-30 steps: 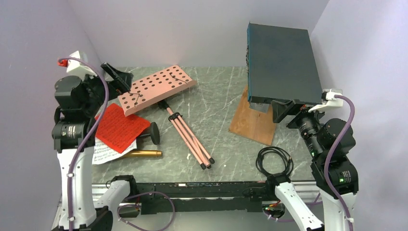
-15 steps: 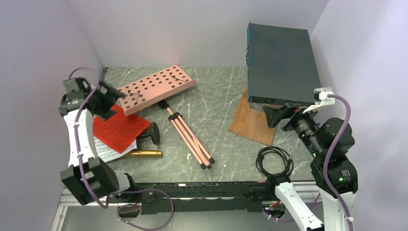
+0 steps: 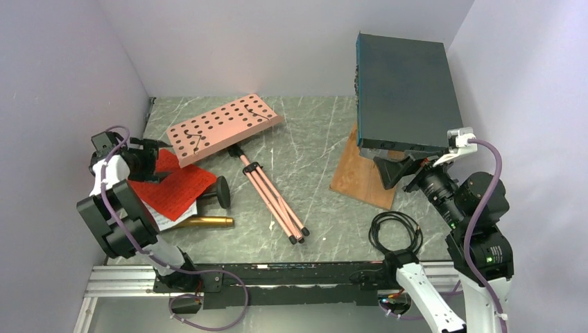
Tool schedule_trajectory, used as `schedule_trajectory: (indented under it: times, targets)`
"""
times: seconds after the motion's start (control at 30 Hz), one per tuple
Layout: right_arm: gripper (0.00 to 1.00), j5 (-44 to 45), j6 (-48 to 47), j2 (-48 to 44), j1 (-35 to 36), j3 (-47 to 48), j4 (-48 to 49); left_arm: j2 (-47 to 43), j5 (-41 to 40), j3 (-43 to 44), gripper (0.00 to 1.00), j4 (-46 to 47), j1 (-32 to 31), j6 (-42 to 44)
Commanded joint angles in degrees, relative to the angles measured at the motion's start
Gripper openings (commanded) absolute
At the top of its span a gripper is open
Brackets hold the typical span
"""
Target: Set up the instrument practice props
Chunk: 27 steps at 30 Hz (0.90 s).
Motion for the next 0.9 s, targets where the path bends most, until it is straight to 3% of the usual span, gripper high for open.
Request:
schedule_trajectory:
  times: [0.0,0.17,0.43,0.67,0.77,0.87]
  targets:
    - [1.00,-0.5,0.3,-1.9,-0.2,-0.2,3.7,4.5,-0.5,-0.1,0.88,9.0,-0.5,-3.6]
    - [1.00,-0.8,-0.2,-1.8,-0.1,0.7,3.0,9.8,-6.9,2.9,0.82,12.2,-3.5,-2.3]
    - [1.00,-0.4,-0.4,-2.4,-0.2,1.2,2.4,19.6,1.1,6.8,0.68,19.1,-7.5,-8.0]
    - [1.00,0.7,-0.6,-3.3,-0.2,1.9,1.6,24.5,5.2,6.7,0.59,33.8,-9.5,-14.6]
    - [1.00,1.1,-0.7,-3.2,-0.2,2.1,1.2,29.2,11.7,8.9,0.49,37.8,-9.5,-16.7]
    - [1.00,1.3,-0.5,-3.2,-0.2,2.0,1.0,30.0,12.5,6.4,0.27,44.0,-9.4,-19.2]
